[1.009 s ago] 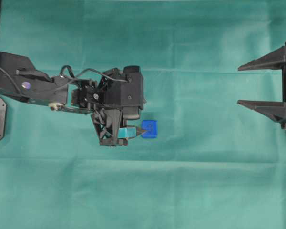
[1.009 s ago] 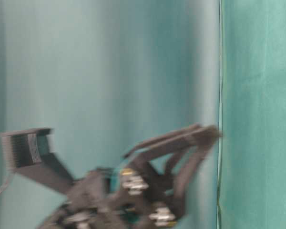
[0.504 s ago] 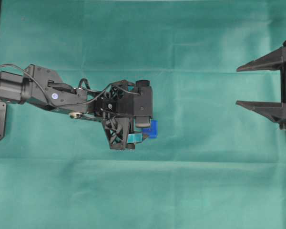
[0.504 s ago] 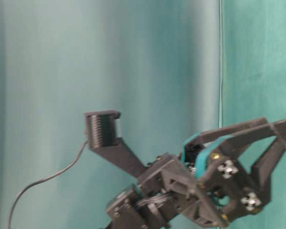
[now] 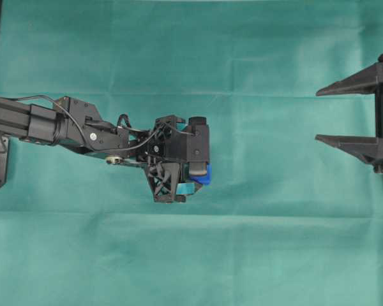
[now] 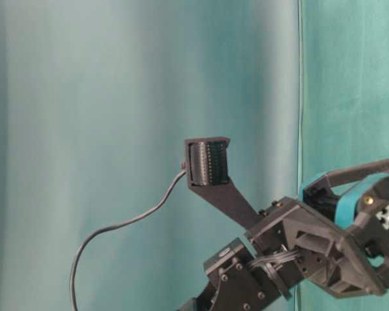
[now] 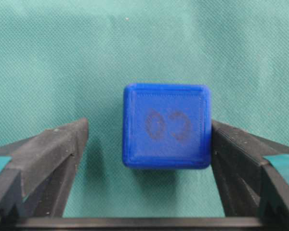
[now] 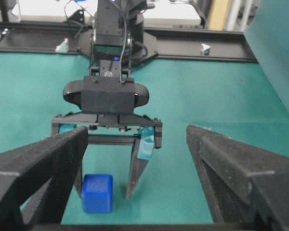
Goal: Handover the blue block to the right arm after grasping it with the left arm, then place it in the designated position.
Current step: 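Lift the blue cube with the left gripper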
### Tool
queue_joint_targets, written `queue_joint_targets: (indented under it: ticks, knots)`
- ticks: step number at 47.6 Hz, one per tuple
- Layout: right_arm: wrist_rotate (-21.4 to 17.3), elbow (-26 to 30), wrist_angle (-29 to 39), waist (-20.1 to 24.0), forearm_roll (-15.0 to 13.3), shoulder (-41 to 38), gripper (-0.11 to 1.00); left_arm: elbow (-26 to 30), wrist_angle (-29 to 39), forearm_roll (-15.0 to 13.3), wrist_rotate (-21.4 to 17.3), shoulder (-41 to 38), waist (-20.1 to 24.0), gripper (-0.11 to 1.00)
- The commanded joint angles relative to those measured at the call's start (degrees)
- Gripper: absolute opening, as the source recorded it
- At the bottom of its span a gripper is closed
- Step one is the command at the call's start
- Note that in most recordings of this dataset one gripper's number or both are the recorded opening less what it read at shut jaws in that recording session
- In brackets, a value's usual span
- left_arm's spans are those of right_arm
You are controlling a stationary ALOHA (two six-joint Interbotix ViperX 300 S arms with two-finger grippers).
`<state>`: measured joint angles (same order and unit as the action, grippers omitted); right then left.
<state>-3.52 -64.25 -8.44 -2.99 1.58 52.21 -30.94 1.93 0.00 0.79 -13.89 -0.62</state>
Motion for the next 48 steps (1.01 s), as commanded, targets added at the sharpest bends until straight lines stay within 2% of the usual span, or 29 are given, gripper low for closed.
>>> queue_joint_targets:
  ticks: [1,27,31,37,39,48]
  knots:
    - [0.1,1.1,-0.1,-0.2,-0.1,-0.4,0.93,0.4,-1.2,0.0,0.0,0.8,-0.1,1.00]
    - [0.1,1.1,0.3,-0.2,-0.2,-0.4,0.93,0.5,-0.6,0.0,-0.3,-0.4,-0.3,0.97]
    - [0.1,1.1,0.3,-0.2,-0.2,-0.4,0.93,0.6,1.0,0.0,-0.4,-0.4,-0.5,0.87]
    - [0.1,1.2,0.3,-0.2,-0.3,-0.4,0.93,0.7,1.8,-0.1,-0.4,-0.4,-0.8,0.54]
    - [0.1,1.2,0.3,-0.2,-0.3,-0.4,0.93,0.8,1.8,0.0,-0.4,-0.5,-0.9,0.46]
    - [0.1,1.2,0.3,-0.2,-0.3,-0.4,0.93,1.0,1.8,0.0,-0.4,-0.5,-1.1,0.46]
